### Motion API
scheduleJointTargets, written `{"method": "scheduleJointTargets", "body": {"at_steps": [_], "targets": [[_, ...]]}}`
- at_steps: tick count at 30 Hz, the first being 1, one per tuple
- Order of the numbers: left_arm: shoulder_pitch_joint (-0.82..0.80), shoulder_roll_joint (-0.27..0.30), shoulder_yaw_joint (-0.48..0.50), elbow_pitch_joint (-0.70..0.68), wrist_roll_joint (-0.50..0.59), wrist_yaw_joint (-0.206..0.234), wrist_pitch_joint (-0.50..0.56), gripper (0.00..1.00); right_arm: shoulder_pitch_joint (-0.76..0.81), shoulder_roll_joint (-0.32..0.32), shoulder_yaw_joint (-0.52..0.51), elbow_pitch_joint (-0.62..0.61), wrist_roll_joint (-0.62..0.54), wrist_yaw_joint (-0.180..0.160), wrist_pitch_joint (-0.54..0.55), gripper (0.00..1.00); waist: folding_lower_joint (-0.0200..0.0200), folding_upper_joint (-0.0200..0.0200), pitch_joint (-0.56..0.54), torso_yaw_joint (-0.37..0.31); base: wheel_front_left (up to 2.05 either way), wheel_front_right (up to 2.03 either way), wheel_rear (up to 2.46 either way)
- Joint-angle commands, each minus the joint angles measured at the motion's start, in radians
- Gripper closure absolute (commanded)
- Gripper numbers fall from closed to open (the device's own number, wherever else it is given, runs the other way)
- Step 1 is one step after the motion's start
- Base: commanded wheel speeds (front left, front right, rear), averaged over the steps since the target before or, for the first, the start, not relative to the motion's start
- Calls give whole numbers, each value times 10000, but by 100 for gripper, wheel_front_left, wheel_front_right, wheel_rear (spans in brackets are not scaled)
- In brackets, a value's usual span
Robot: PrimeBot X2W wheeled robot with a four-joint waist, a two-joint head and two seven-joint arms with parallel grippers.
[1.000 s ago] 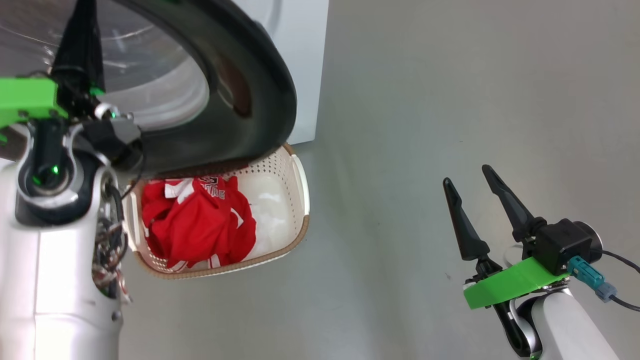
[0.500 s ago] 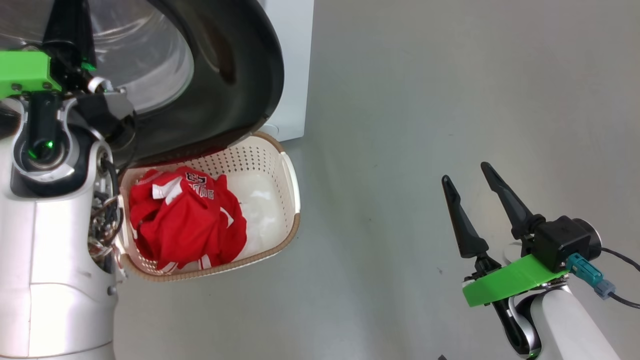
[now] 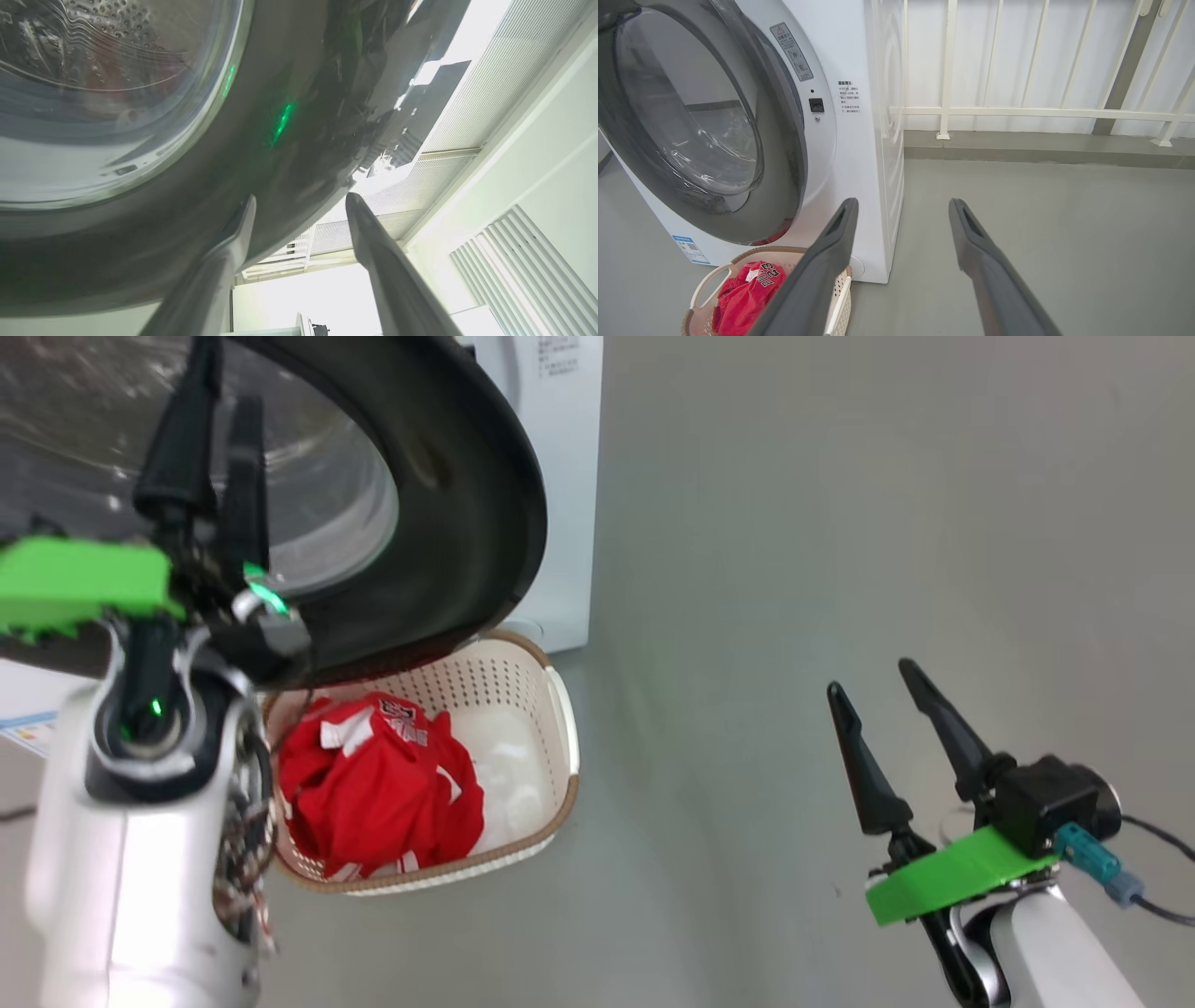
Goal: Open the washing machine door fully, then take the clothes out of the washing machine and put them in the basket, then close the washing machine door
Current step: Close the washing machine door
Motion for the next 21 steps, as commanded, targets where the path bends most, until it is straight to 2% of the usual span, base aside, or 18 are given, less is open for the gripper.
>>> {"method": "scheduleJointTargets", "body": {"at_steps": [1, 7, 14, 21], "targets": [[351, 283, 161, -567, -73, -143, 141, 0, 221, -41, 153, -188, -49, 63, -65, 0, 0, -1, -436, 202, 0, 0, 0], [2068, 411, 47, -1794, 167, -333, 243, 0, 637, -112, 127, -100, 13, 63, -65, 0, 0, -1, -1204, 507, 0, 0, 0], [3891, 655, -159, -2549, 1313, -560, -429, 0, 1005, -167, 75, -99, 49, 63, -65, 0, 0, -1, -1822, 740, 0, 0, 0], [5634, 1097, -397, -2608, 2841, -834, -1258, 0, 1420, -272, -18, -113, 73, 63, -65, 0, 0, -1, -2352, 949, 0, 0, 0]]}}
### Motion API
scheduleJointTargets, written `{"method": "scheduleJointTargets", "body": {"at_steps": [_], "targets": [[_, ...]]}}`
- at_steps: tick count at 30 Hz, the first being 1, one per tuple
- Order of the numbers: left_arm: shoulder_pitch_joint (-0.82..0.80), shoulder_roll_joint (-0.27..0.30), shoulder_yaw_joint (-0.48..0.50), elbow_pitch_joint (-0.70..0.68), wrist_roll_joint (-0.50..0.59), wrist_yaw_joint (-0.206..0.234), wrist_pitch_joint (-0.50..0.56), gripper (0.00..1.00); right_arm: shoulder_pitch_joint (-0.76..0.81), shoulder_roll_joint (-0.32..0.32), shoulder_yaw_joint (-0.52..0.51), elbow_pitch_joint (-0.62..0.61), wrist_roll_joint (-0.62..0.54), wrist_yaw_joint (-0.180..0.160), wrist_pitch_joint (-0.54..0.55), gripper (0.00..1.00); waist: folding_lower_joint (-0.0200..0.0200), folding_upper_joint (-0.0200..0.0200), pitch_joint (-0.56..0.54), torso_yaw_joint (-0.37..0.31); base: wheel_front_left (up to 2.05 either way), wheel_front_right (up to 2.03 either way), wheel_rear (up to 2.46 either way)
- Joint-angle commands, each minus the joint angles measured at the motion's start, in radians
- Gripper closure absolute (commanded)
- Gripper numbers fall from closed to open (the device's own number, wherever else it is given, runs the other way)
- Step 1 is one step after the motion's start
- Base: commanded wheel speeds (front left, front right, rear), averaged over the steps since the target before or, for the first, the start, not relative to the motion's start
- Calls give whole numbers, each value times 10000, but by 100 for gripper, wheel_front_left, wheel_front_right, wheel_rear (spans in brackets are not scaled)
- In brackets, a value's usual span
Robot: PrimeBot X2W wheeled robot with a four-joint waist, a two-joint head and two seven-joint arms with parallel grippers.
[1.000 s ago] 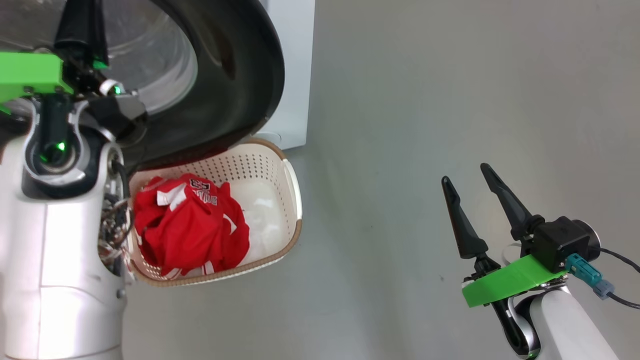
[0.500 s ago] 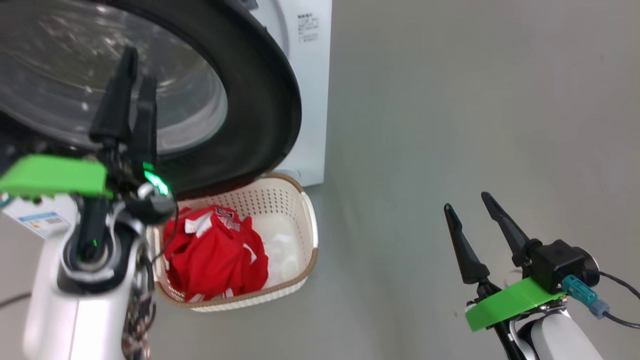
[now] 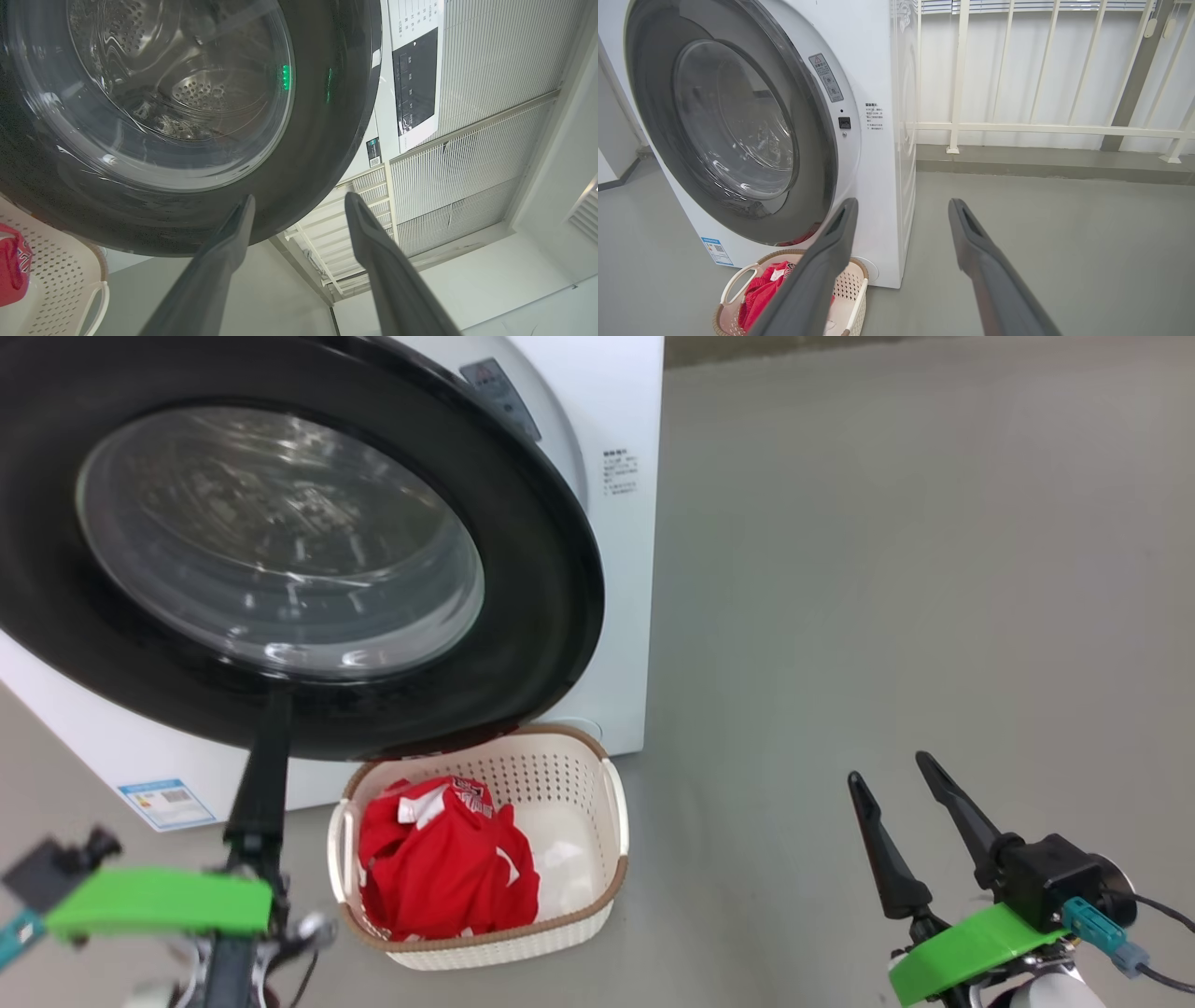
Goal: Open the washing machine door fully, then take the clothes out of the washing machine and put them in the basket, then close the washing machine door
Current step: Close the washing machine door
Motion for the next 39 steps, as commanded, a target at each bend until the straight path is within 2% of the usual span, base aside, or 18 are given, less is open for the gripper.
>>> {"method": "scheduleJointTargets", "body": {"at_steps": [1, 5, 14, 17, 21, 26, 33, 39], "targets": [[245, 362, 278, -242, 376, -125, -253, 0, -30, -118, 124, -256, 62, 63, -65, 0, 0, 0, -311, 195, 0, 0, 0], [1056, 703, 265, -158, 1369, -174, -916, 0, 23, -121, 14, -359, 52, 63, -65, 0, 0, 0, -460, 199, 0, 0, 0], [2106, 837, 535, -436, 2999, -147, -1750, 0, 194, -74, -174, -486, 19, 63, -65, 0, 0, 0, -749, 248, 0, 0, 0], [2413, 1037, 664, -518, 4416, -34, -1868, 0, 281, -49, -238, -532, 20, 63, -65, 0, 0, 0, -829, 239, 0, 0, 0], [2824, 1236, 827, -831, 7216, 305, -1899, 0, 471, -18, -350, -619, 20, 63, -65, 0, 0, 0, -876, 241, 0, 0, 0], [3440, 1008, 758, -877, 9595, 405, -1902, 0, 606, 15, -431, -682, 7, 63, -65, 0, 0, 0, -848, 248, 0, 0, 0], [3750, 564, 861, -170, 10543, 196, -1904, 0, 651, 15, -534, -702, -4, 63, -65, 0, 0, 0, -868, 308, 0, 0, 0], [3609, 273, 1161, 240, 10839, -62, -1904, 0, 639, 18, -572, -731, -36, 63, -65, 0, 0, 0, -854, 375, 0, 0, 0]]}}
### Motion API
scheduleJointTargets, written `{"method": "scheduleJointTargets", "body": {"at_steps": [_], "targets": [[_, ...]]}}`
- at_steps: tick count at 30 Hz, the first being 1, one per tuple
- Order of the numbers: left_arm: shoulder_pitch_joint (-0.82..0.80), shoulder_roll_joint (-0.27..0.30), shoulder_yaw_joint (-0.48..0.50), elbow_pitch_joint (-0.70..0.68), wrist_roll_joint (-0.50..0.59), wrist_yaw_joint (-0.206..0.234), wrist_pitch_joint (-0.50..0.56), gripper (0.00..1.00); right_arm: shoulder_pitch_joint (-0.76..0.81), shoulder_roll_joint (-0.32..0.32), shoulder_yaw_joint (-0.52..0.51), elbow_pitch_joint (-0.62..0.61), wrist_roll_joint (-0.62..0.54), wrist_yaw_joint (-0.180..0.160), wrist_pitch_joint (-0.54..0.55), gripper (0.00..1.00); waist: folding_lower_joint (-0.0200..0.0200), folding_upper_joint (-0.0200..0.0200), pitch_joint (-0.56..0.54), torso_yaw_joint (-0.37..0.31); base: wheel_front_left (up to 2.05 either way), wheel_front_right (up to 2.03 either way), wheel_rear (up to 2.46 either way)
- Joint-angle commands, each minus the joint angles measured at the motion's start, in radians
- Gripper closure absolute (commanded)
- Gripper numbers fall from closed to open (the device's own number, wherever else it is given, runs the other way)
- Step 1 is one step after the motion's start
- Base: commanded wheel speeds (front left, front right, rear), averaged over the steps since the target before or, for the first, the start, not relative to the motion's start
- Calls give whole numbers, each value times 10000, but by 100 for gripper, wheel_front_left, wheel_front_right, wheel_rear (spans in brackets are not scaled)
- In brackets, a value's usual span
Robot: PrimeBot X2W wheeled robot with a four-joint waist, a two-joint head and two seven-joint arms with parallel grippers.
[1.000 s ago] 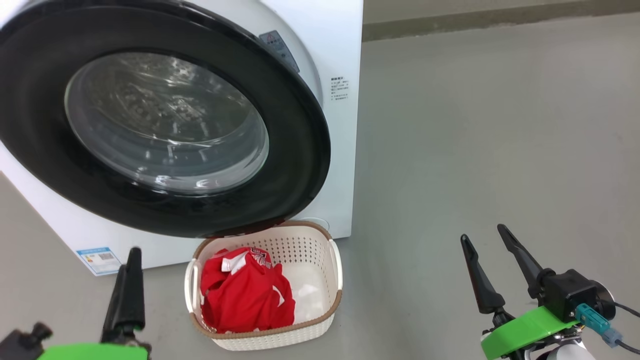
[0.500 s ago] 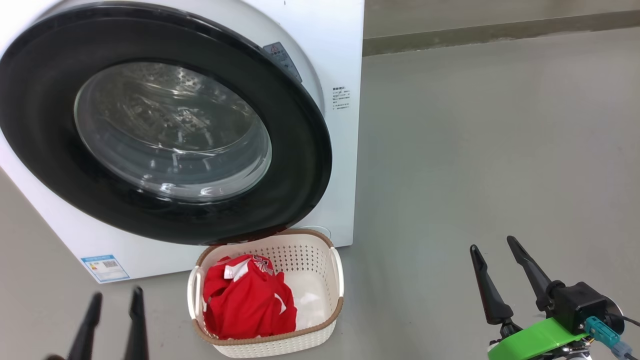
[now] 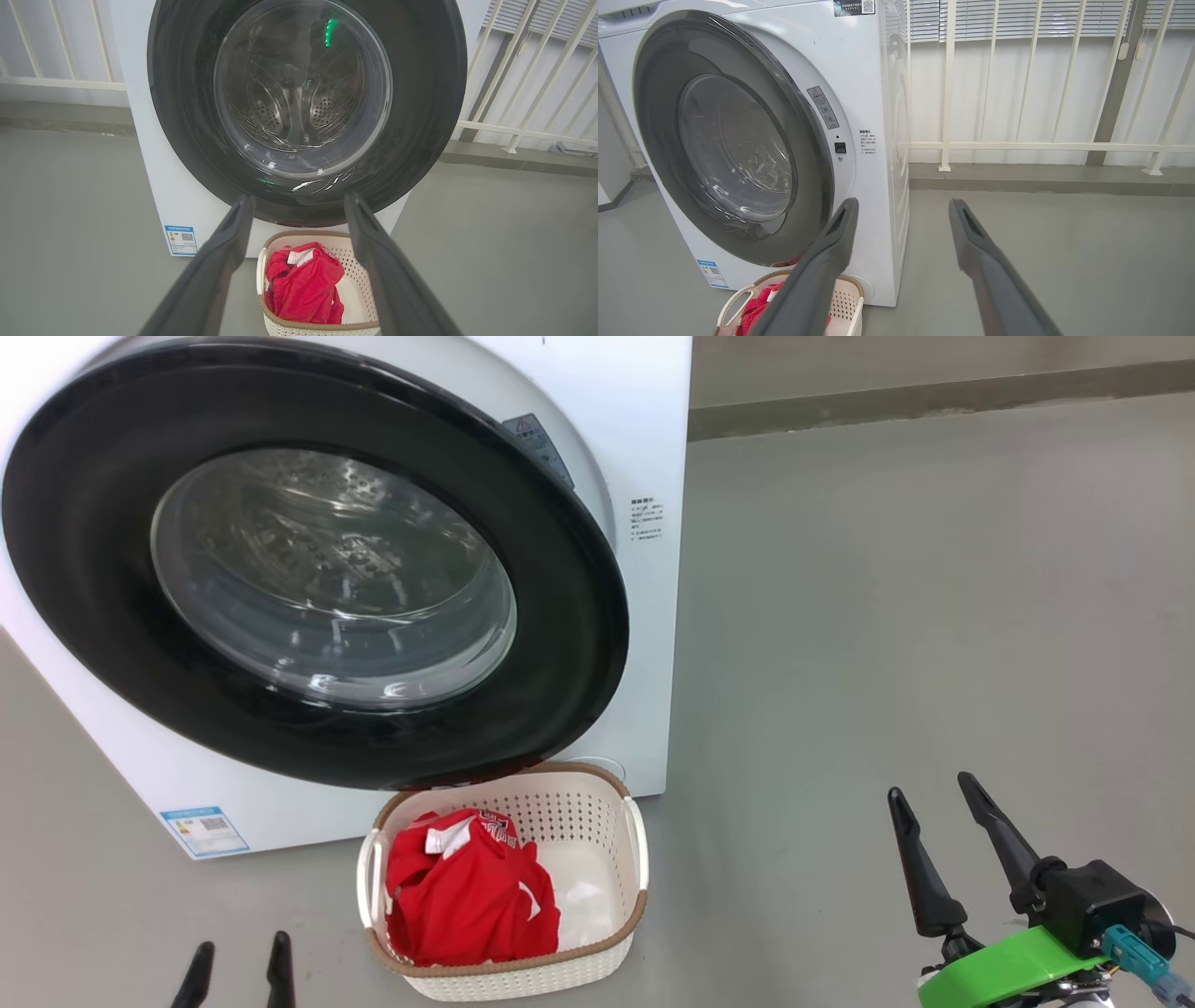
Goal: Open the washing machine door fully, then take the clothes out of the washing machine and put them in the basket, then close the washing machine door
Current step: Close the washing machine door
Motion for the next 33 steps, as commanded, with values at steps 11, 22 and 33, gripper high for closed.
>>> {"method": "scheduleJointTargets", "body": {"at_steps": [11, 22, 33], "targets": [[-581, -282, 886, 80, 522, -501, -120, 0, -104, -64, 196, -201, -30, 63, -65, 0, 0, 0, 92, 183, 0, 0, 0], [-699, -500, 1050, 283, 773, -787, -120, 0, -163, -228, 631, -256, 388, 63, -65, 0, 0, 0, 111, 524, 0, 0, 0], [-850, -641, 1051, 292, 945, -996, -120, 0, -1104, -345, 1094, 1435, 700, 63, -65, 100, 0, 0, 232, 1486, 0, 0, 0]]}}
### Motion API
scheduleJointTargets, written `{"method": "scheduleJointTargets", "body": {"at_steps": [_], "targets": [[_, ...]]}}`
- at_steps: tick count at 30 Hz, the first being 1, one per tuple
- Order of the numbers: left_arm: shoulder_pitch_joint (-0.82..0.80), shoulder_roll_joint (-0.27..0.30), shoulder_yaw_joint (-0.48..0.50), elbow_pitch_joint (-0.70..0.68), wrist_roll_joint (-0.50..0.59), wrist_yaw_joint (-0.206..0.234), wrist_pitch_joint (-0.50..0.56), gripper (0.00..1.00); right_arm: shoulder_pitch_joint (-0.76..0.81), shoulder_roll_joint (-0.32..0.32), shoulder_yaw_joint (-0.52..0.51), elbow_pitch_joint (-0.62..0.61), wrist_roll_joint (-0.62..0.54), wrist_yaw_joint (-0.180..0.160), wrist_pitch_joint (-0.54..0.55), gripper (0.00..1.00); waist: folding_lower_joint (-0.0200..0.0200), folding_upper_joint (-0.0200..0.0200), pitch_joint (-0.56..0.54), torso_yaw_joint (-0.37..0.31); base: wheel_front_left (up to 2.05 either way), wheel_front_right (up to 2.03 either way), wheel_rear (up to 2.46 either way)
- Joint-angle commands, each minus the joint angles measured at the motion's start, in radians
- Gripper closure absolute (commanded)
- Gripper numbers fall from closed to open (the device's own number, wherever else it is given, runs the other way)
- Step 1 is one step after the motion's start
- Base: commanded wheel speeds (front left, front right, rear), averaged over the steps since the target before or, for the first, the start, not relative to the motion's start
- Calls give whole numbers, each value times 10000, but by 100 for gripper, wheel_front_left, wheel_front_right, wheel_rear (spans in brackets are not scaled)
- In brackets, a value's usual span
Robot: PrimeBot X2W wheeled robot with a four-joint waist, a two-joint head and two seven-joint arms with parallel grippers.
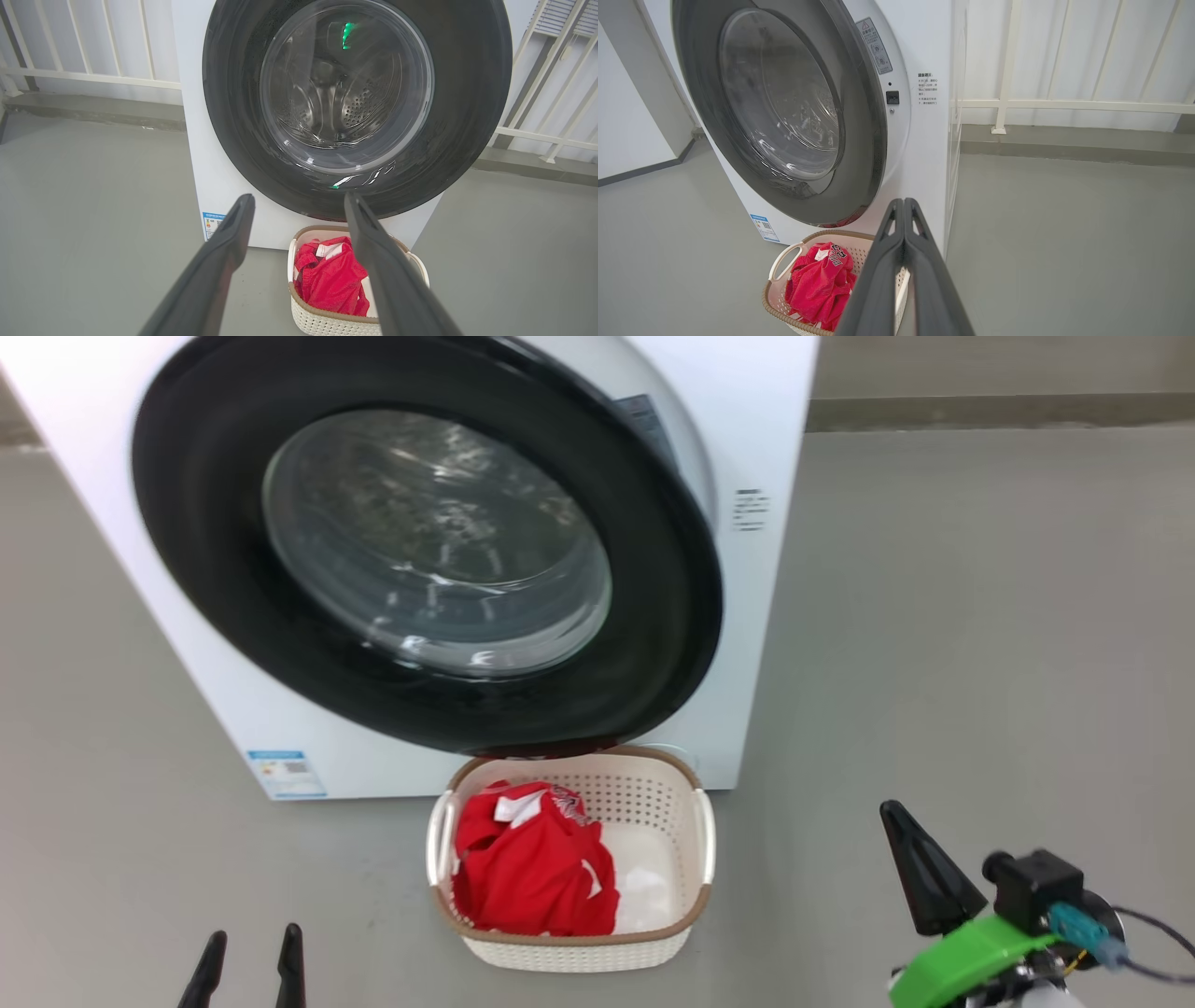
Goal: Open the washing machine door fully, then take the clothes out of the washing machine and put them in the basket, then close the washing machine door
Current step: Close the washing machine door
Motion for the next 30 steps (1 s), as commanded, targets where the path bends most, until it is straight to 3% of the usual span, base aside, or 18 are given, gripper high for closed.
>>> {"method": "scheduleJointTargets", "body": {"at_steps": [1, 6, 15, 20, 30], "targets": [[-529, 33, 329, -196, 104, -51, -120, 0, -687, -115, 256, 194, 127, 63, -65, 100, 0, 0, 60, 396, 0, 0, 0], [-589, -8, 242, -146, 173, -121, -120, 0, -1796, -85, 756, 1875, 298, 63, -65, 100, 0, 0, 173, 1020, 0, 0, 0], [-869, -49, 152, -121, 167, -184, -120, 0, -3938, -136, 1841, 3861, 845, 63, 73, 100, 0, 0, 757, 1709, 0, 0, 0], [-1192, -155, 33, -120, -345, -214, -120, 0, -5207, -269, 2409, 4659, 974, 63, 54, 100, 0, 0, 1203, 2051, 0, 0, 0], [-1571, -189, -183, -29, -351, -234, -120, 0, -7154, -472, 3446, 5680, 1832, 63, 94, 100, 0, 0, 1899, 2419, 0, 0, 0]]}}
